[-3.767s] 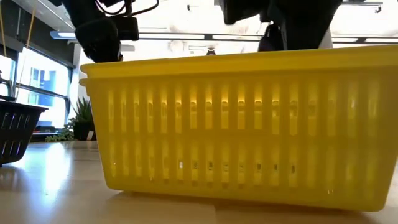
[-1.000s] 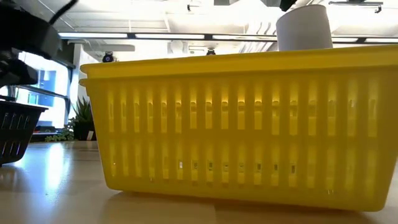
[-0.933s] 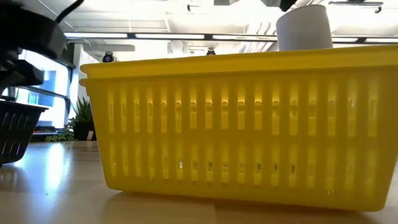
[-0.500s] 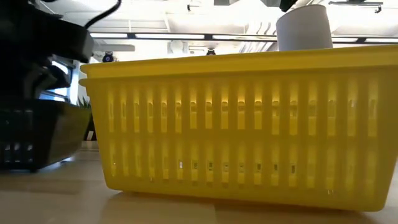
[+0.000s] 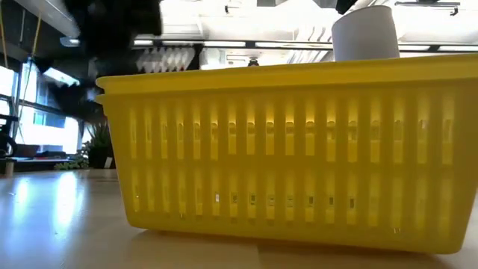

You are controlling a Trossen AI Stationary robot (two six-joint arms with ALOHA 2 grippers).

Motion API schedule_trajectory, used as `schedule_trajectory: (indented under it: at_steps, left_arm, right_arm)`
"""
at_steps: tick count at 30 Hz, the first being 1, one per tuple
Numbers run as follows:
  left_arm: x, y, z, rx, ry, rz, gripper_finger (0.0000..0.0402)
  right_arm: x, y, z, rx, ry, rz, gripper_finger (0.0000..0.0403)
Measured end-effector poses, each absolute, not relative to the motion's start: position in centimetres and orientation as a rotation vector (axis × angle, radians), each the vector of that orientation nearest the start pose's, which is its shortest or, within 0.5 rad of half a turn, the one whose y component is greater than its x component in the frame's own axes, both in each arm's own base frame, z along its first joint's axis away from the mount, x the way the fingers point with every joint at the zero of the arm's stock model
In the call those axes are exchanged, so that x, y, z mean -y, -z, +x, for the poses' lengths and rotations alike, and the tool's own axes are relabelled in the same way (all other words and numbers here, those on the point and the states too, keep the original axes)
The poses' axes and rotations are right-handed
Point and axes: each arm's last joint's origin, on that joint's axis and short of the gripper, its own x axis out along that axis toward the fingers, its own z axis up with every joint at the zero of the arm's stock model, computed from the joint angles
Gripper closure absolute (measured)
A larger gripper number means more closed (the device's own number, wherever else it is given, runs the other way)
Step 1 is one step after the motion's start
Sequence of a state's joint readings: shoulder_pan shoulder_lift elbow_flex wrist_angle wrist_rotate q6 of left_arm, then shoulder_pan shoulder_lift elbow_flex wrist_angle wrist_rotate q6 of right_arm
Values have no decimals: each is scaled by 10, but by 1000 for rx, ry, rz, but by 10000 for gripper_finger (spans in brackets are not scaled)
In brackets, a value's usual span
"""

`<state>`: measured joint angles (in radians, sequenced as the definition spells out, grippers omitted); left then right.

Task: Stack baskets by color
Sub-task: Stack the bottom black bin on the top black bin

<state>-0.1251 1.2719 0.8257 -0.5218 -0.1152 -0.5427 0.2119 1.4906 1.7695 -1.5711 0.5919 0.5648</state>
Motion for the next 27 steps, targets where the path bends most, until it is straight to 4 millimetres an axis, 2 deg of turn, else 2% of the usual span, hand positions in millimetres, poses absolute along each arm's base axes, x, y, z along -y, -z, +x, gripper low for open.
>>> schedule_trajectory:
  at_steps: [5, 9, 19, 27]
  left_arm:
    - [5, -253, 249, -678, -230, -364, 401]
    - [-9, -266, 254, -534, -210, -323, 401]
    - [-37, -280, 266, -339, -178, -268, 401]
    - [-51, -281, 279, -284, -178, -236, 401]
  right_arm:
    - [-35, -404, 241, -1041, 643, -22, 289]
    - [-34, -404, 241, -1014, 683, -37, 289]
    - [-29, -405, 242, -968, 765, -20, 289]
    - [-14, -405, 243, -970, 825, 7, 289]
